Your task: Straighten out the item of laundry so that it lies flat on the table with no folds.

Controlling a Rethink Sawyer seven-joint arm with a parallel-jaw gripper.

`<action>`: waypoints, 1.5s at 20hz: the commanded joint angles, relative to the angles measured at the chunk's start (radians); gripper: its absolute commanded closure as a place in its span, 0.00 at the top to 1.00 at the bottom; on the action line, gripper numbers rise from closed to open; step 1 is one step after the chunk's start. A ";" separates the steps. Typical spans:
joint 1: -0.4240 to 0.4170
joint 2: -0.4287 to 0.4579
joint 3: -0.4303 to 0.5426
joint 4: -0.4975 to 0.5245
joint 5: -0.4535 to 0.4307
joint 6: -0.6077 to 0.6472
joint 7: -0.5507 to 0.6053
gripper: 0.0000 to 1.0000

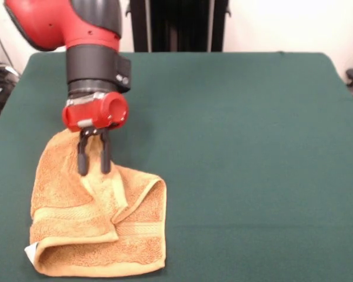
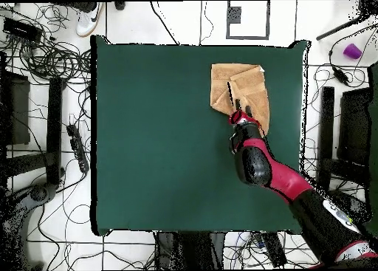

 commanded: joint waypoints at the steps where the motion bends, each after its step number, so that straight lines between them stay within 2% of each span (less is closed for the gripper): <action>1: 0.093 0.065 -0.036 -0.243 0.124 0.203 0.087 1.00; 5: 0.139 0.133 -0.023 -0.385 0.166 0.262 0.088 1.00; 9: 0.151 0.152 0.019 -0.410 0.183 0.313 0.103 1.00; 13: 0.163 0.143 0.021 -0.391 0.188 0.311 0.119 1.00; 17: 0.126 0.152 0.047 -0.361 0.144 0.294 0.116 1.00; 22: 0.116 0.131 0.041 -0.322 0.139 0.283 0.129 1.00; 25: 0.137 0.079 0.004 -0.260 0.166 0.240 0.174 1.00; 30: 0.093 0.023 0.039 -0.120 0.119 0.163 0.214 1.00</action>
